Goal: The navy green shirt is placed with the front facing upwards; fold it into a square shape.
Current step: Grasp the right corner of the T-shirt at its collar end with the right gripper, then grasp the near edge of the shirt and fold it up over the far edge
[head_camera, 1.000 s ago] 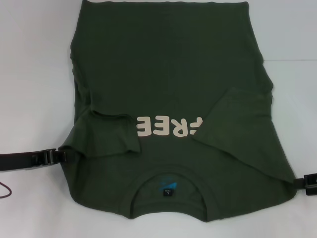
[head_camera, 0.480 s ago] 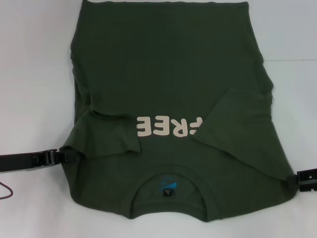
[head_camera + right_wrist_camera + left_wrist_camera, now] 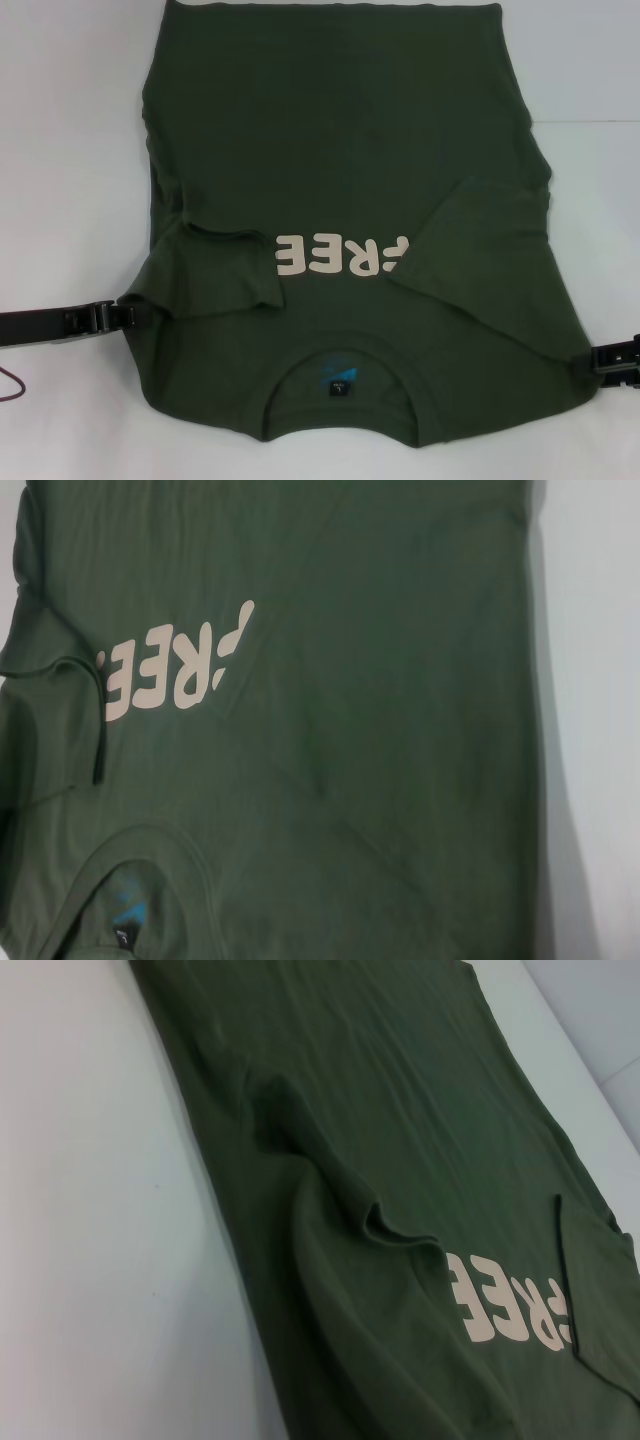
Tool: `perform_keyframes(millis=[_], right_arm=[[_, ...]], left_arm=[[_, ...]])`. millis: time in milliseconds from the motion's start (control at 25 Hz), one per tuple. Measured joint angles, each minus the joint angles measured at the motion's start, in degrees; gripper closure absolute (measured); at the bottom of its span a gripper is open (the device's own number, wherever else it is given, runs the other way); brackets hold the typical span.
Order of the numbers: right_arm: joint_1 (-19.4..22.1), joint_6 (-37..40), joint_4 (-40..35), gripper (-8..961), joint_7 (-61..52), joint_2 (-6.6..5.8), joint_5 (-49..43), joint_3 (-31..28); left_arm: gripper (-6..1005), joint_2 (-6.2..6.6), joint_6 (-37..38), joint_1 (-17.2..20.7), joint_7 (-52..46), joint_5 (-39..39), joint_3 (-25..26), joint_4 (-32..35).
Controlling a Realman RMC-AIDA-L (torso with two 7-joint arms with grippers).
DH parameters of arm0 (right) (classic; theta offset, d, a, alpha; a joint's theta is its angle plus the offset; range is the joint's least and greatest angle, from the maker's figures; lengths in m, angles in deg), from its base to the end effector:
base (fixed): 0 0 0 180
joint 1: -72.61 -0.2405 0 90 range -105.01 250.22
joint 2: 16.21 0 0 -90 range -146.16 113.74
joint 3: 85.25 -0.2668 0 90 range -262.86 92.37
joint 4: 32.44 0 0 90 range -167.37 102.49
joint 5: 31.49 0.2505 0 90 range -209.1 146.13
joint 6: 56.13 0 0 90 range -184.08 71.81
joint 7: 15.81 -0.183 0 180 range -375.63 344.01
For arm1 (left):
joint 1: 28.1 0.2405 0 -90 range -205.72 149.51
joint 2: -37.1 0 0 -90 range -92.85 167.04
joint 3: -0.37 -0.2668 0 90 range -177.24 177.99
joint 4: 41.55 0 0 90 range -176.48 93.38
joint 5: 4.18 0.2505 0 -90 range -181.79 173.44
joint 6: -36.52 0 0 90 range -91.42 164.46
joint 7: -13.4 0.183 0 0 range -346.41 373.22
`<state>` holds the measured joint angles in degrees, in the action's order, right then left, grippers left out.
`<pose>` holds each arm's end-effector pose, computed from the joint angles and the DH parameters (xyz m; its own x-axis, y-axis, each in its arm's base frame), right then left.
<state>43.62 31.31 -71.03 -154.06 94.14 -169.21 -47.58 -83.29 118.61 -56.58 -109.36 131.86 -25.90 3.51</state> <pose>0.3807 0.3611 0.0189 0.0780 -0.9652 -0.2497 -0.9955 -0.0618 -0.0724 -0.3607 0.3759 -0.0081 0.2450 0.8496 0.4670 0.9683 -0.2389 -0.0734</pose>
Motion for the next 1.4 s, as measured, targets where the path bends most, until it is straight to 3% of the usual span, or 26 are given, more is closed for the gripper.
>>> perform_keyframes(millis=[80,720,840,1040,1400], right_arm=[[-0.1,0.0,0.1,370,0.0,0.03,0.0,0.2],[-0.4,-0.9,0.1,641,-0.9,-0.03,-0.8,2.2],[-0.4,-1.6,0.1,863,-1.6,-0.02,-1.9,2.2],[-0.6,-1.6,-0.1,930,-1.6,0.04,-2.3,2.1],[0.2,-0.3,-1.3,930,0.5,0.03,-1.7,-0.8]], left_arm=[[971,0.04,0.0,0.0,0.0,0.0,0.0,0.0],[970,0.16,0.0,-0.1,0.0,0.0,0.0,0.0],[970,0.16,-0.1,-0.1,0.0,0.0,0.0,0.0],[971,0.16,-0.1,-0.2,0.0,0.0,0.0,0.0],[970,0.43,1.0,-0.2,-0.7,0.0,0.6,0.3]])
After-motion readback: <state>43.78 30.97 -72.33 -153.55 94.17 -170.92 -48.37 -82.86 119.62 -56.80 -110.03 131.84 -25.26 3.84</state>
